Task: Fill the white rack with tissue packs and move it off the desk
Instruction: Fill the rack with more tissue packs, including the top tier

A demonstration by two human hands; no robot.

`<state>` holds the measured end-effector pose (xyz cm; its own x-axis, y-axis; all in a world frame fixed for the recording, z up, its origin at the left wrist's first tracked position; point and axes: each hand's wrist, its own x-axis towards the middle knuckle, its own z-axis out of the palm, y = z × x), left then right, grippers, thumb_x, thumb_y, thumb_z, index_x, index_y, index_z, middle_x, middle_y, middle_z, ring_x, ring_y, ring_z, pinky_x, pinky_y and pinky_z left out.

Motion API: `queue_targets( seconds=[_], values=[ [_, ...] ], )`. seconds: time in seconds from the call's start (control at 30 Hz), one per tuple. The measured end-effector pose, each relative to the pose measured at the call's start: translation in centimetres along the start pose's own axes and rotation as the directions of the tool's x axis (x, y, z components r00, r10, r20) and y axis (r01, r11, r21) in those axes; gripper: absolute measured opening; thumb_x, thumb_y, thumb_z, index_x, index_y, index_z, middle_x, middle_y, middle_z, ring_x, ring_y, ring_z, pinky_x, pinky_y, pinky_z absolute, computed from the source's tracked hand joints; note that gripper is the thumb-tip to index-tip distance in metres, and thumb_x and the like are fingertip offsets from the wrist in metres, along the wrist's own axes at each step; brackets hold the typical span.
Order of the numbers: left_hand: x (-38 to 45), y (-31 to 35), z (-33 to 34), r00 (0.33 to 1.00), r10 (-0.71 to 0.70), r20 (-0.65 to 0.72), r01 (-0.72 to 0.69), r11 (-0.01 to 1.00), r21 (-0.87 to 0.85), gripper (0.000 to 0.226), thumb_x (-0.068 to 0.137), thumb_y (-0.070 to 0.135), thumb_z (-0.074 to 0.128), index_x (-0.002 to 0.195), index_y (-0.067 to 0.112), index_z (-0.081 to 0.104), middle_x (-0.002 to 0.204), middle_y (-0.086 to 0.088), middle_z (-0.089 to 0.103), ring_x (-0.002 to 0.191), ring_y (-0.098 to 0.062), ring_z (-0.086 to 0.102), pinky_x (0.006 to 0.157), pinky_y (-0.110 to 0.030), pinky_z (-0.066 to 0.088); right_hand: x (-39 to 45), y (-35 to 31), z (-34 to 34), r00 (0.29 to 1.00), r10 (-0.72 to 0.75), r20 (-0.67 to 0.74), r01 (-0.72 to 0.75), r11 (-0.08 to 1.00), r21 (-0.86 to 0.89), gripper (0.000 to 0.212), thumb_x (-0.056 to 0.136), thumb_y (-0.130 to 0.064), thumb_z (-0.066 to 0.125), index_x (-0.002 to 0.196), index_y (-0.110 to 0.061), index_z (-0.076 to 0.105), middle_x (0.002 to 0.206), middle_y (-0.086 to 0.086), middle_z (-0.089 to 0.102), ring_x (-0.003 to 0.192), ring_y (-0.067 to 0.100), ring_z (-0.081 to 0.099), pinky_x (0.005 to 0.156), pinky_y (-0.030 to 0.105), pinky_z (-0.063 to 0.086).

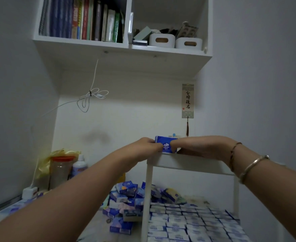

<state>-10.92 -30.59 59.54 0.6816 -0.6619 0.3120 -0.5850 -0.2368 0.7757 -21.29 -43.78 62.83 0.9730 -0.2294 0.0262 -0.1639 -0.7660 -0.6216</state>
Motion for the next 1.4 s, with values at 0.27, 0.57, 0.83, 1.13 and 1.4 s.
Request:
queue_targets(
  seconds=[0.27,0.57,0.83,1.13,1.4],
  values=[
    [-0.3,0.2,0.1,0.997,-0.063,-0.032,0.062,0.998,-0.030,0.019,0.100,0.028,0.039,0.107,0.013,0.047,0.108,-0.002,0.045,0.089,-0.011,0.041,0.085,-0.027,0.028,-0.8,-0.4,0.5,0.999,0.012,0.033,-0.007,0.989,-0.145,0.021,0.098,-0.036,0.035,0.095,-0.022,0.050,0.084,0.002,0.055,0.068,0.009,0.051,0.066,0.022,0.040],
    [-0.7,-2.7,-1.9,0.970,-0.090,-0.226,0.063,0.990,-0.126,0.029,0.100,0.023,0.042,0.118,0.005,0.055,0.121,-0.010,0.049,0.110,-0.024,0.045,0.092,-0.033,0.034,-2.5,0.9,1.5,0.816,-0.331,-0.474,0.076,0.874,-0.479,0.031,0.098,-0.033,0.032,0.118,-0.014,0.046,0.120,0.004,0.053,0.107,0.019,0.050,0.083,0.034,0.041],
    [-2.3,-9.4,-1.5,0.950,-0.208,-0.234,0.187,0.977,-0.106,0.033,0.100,0.018,0.042,0.127,0.005,0.058,0.132,-0.011,0.052,0.122,-0.023,0.047,0.092,-0.030,0.037,-4.7,4.4,8.1,0.455,-0.789,-0.413,0.232,0.552,-0.801,0.013,0.077,-0.021,0.041,0.083,-0.018,0.052,0.088,-0.004,0.048,0.083,0.016,0.040,0.071,0.031,0.039],
    [-1.5,-17.9,4.0,0.963,-0.227,-0.145,0.247,0.960,0.134,0.033,0.096,0.015,0.048,0.128,0.013,0.055,0.127,-0.009,0.056,0.108,-0.023,0.056,0.084,-0.027,0.044,1.3,9.7,13.9,0.681,-0.702,-0.207,0.322,0.542,-0.776,0.015,0.083,-0.024,0.042,0.079,-0.020,0.056,0.080,-0.004,0.052,0.079,0.014,0.044,0.069,0.029,0.038],
    [2.4,-24.4,8.7,0.991,-0.128,-0.031,0.130,0.920,0.369,0.063,0.090,0.037,0.058,0.146,0.021,0.033,0.139,-0.007,0.051,0.120,-0.026,0.052,0.098,-0.039,0.046,8.6,11.7,16.4,0.892,-0.448,-0.067,0.435,0.888,-0.147,0.013,0.093,-0.021,0.054,0.095,-0.022,0.067,0.101,0.001,0.065,0.095,0.013,0.060,0.088,0.026,0.049]
  ],
)
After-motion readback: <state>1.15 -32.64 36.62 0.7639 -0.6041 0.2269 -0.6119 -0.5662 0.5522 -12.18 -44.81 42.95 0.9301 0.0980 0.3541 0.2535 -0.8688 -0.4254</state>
